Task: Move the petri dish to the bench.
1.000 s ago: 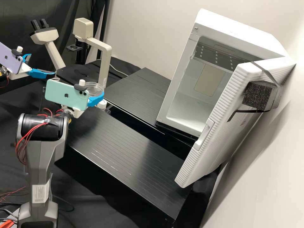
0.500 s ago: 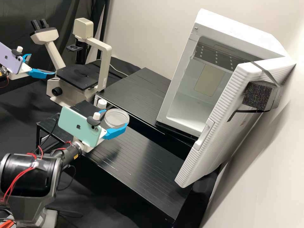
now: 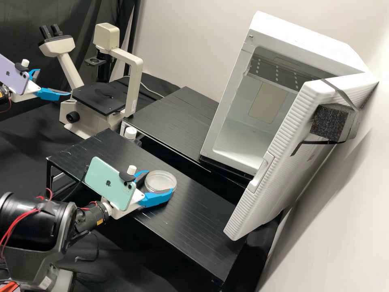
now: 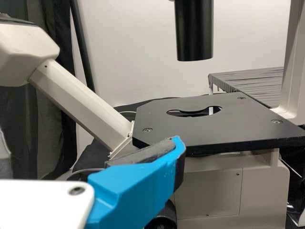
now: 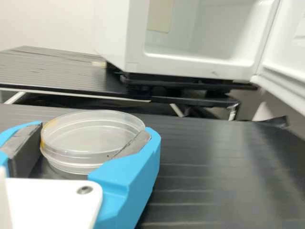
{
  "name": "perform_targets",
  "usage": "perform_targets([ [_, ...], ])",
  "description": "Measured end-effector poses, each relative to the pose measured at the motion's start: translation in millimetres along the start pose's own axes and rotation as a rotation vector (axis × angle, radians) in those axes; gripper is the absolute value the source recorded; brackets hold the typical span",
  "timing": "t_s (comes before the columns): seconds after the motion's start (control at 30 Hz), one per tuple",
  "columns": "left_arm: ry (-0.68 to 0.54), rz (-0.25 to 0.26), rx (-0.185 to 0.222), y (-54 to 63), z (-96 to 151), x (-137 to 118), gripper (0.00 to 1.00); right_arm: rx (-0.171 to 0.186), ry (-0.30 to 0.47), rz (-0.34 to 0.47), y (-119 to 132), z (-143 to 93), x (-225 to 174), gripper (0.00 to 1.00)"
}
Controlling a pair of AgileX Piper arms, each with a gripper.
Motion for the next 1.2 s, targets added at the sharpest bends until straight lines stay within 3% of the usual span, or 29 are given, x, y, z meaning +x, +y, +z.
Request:
perform_targets([
  [0.1,0.0,0.0,0.0,0.0,0,0,1.0,-0.018,0.005,0.007,0,1,3,0.0],
  [0.27,0.0,0.0,0.0,0.0,0,0,1.0,-0.011,0.007,0.01,-1,2,4,0.0],
  [0.53,0.0,0.0,0.0,0.0,0,0,1.0,0.043,0.014,0.014,0,1,4,0.0],
  [0.77,0.0,0.0,0.0,0.0,0,0,1.0,0.112,0.065,0.004,2,-6,0,0.0],
  [1.2,0.0,0.0,0.0,0.0,0,0,1.0,0.12,0.096,-0.032,-2,-11,-3,0.0],
])
